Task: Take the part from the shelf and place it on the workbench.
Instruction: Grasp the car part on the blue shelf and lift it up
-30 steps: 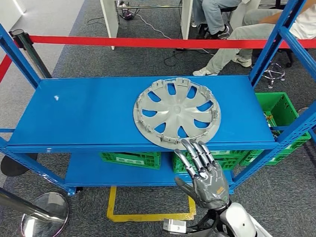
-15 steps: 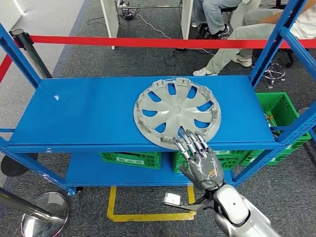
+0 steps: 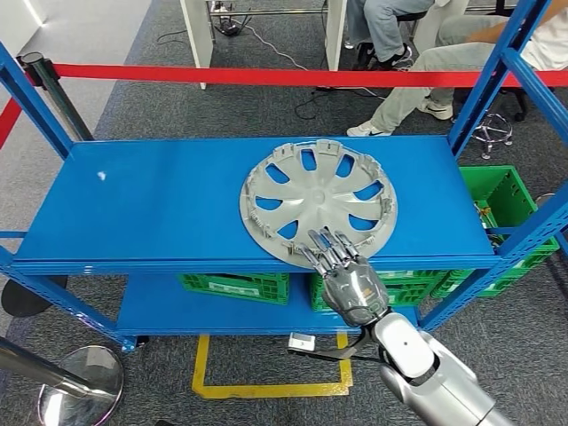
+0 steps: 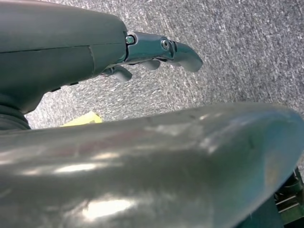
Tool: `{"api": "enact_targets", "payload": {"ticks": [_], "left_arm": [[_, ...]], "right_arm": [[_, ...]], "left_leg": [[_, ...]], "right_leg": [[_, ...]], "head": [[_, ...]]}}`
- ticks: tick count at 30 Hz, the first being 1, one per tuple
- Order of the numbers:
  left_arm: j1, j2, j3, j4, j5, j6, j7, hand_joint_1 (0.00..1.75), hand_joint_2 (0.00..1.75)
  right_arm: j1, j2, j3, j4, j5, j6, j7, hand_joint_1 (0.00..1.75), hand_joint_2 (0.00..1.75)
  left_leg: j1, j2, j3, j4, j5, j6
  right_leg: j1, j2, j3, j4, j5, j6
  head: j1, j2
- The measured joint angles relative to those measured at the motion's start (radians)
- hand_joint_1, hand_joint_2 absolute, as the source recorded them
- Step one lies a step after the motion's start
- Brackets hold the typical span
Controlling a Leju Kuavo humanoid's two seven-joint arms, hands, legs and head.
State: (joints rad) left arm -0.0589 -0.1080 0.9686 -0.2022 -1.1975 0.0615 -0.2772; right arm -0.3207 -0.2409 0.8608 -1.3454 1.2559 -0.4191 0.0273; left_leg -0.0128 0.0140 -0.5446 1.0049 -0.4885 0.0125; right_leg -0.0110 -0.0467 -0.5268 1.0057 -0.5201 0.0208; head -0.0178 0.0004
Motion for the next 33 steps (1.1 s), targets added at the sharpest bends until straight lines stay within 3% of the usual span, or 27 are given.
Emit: {"api": "enact_targets", "payload": {"ticks": [33], "left_arm": [[0.002, -0.003, -0.021, 0.0, 0.023, -0.025, 0.024, 0.0, 0.0]], "right_arm": [[-0.151, 0.101, 0.024, 0.24, -0.045, 0.154, 0.01, 0.0, 1.75]], "left_leg": [[0.0, 0.0, 0.0, 0.0, 0.0, 0.0]], "right_leg": [[0.0, 0.0, 0.0, 0.0, 0.0, 0.0]], "head": [[0.0, 0.0]]}}
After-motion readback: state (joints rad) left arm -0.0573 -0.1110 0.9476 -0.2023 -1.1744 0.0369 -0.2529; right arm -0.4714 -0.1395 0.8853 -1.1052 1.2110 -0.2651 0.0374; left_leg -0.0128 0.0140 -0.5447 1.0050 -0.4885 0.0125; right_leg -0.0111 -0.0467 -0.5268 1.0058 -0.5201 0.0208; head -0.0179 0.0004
